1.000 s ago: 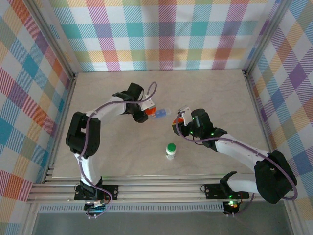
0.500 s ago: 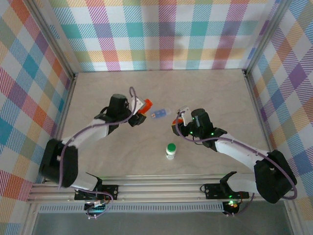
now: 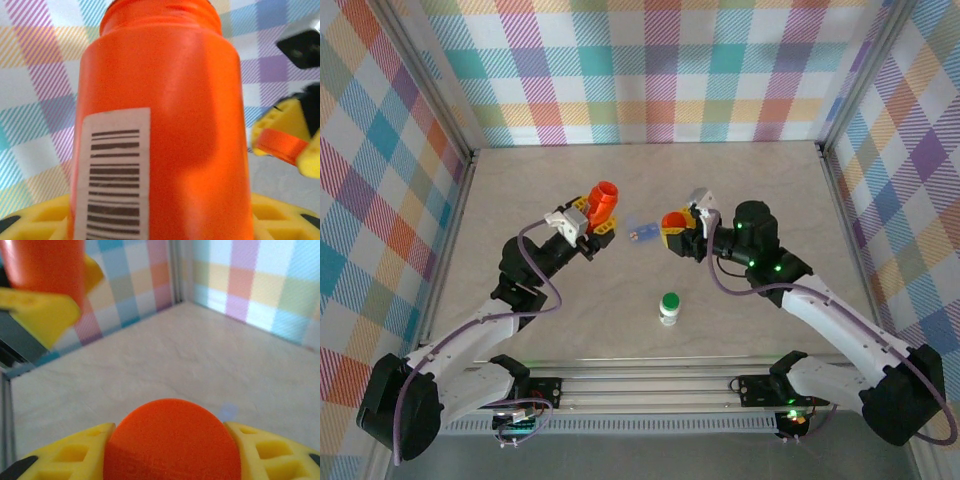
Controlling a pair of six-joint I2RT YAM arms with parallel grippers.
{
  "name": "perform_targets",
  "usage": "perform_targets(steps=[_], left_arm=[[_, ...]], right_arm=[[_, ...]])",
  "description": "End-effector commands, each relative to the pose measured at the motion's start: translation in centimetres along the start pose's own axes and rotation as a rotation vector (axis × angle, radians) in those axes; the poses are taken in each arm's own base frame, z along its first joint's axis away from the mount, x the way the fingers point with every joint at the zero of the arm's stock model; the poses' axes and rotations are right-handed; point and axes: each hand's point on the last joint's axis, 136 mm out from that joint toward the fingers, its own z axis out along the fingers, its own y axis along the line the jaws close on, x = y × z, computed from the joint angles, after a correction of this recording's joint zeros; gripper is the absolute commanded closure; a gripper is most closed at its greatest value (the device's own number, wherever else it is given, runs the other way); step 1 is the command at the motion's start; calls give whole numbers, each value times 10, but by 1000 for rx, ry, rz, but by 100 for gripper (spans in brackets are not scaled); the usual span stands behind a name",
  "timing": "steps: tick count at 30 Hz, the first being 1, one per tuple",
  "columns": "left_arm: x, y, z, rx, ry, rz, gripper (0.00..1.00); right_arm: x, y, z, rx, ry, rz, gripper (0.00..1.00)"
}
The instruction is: Sort the pills into containers
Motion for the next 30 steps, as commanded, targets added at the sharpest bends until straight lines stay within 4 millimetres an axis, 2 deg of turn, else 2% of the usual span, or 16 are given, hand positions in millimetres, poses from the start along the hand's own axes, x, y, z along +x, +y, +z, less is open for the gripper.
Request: perform_targets(steps=[1, 5, 9, 15, 23, 30], left_arm=[[-19, -25, 2, 131, -87, 45, 100], [5, -41, 7, 203, -31, 46, 100], [19, -53, 5, 246, 7, 41, 100], [31, -57, 0, 243, 42, 34, 100], [30, -66, -2, 287, 35, 40, 100], [11, -83, -9, 379, -26, 51, 100]], right_arm=[[-39, 26, -7, -138, -115, -117, 91], [-56, 32, -2, -190, -145, -179, 91], [-65, 38, 4, -251, -173, -193, 91], [-62, 46, 11, -329, -182, -199, 91], [-44, 75, 14, -538, -130, -205, 91], [-21, 73, 25, -571, -11, -201, 91]])
